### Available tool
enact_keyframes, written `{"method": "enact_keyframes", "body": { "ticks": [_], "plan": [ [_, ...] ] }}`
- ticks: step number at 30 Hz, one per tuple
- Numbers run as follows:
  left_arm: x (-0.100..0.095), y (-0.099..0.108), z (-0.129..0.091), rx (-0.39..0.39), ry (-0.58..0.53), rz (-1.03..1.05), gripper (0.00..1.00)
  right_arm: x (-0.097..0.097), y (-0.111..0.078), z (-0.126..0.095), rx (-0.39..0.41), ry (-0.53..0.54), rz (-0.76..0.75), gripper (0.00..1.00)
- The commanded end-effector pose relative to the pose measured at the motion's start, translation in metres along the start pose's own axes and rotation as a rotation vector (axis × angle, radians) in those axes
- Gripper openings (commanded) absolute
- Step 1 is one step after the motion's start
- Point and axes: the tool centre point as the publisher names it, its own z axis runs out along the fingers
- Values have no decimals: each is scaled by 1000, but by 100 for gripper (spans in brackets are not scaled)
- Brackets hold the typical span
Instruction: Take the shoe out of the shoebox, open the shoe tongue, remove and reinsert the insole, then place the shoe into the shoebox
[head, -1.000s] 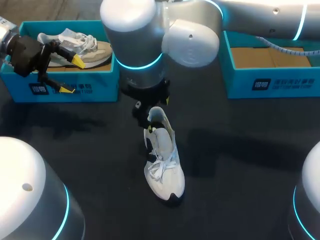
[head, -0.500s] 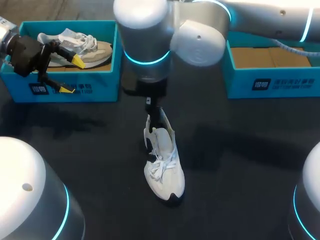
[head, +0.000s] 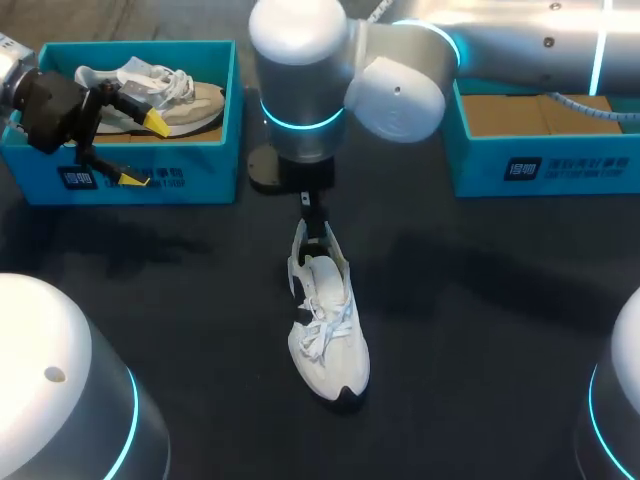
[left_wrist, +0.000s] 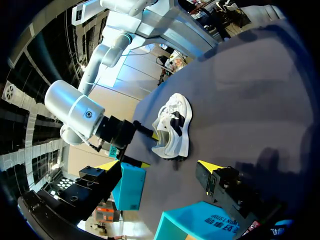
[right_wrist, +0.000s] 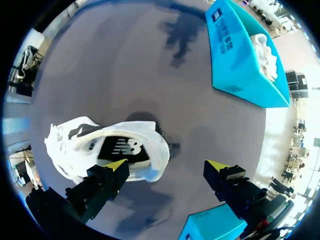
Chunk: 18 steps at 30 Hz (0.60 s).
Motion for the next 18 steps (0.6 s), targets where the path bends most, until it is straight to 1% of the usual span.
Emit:
{"method": "enact_keyframes", "body": {
  "ticks": [1, 7, 18],
  "plan": [
    [0, 1, -1, 2, 3, 1, 100, -7, 8, 14, 7, 14, -12, 100],
    [0, 1, -1, 2, 3, 1, 100, -8, 12, 31, 22, 27, -33, 100],
    [0, 1, -1, 2, 3, 1, 100, 0, 3, 49, 47, 73, -35, 100]
  ]
}}
